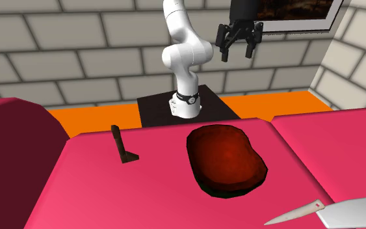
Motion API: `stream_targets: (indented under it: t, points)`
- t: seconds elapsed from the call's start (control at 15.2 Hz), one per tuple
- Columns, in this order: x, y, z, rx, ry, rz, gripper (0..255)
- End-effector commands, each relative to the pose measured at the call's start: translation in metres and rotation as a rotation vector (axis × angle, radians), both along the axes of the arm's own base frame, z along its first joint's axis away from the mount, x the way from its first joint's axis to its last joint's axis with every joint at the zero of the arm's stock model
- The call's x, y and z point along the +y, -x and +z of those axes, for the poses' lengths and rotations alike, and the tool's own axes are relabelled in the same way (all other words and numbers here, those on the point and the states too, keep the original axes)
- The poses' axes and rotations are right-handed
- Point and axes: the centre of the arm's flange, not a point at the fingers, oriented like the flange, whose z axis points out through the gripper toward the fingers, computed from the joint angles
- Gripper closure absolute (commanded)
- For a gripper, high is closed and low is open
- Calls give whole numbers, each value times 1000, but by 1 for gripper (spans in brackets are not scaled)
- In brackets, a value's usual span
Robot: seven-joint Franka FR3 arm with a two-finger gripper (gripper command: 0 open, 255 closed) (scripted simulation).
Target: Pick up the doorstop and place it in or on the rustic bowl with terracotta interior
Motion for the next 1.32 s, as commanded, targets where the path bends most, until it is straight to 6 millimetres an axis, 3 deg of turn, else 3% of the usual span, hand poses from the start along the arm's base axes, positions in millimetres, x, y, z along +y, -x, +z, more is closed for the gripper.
stream_targets:
  t: [0.0,0.66,1.25]
  points:
    - [0,0,0,0,0,0,0]
    - [-122,-45,-29,12,-21,-211,0]
    - [-237,-62,-57,22,-39,-402,0]
